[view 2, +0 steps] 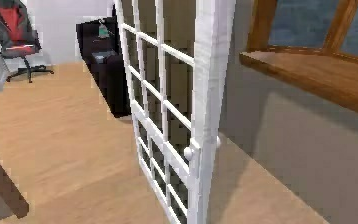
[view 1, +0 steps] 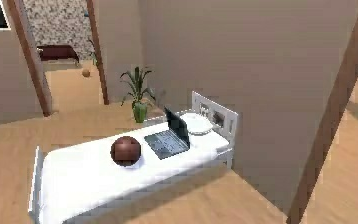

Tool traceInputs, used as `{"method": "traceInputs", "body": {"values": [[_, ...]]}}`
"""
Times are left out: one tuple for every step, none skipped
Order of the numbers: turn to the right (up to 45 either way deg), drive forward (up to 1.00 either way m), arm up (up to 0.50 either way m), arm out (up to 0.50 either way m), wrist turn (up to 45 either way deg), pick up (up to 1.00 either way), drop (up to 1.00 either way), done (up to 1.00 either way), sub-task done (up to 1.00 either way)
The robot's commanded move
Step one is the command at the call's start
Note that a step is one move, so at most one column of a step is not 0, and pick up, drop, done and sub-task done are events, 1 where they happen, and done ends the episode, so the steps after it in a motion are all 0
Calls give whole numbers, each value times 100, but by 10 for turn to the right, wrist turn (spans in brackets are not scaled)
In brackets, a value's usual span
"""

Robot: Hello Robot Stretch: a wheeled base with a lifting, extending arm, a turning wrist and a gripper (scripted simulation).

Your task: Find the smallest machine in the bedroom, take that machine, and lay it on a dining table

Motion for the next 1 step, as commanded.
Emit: {"method": "traceInputs", "body": {"values": [[-450,0,0,0,0,0,0,0,0]]}}
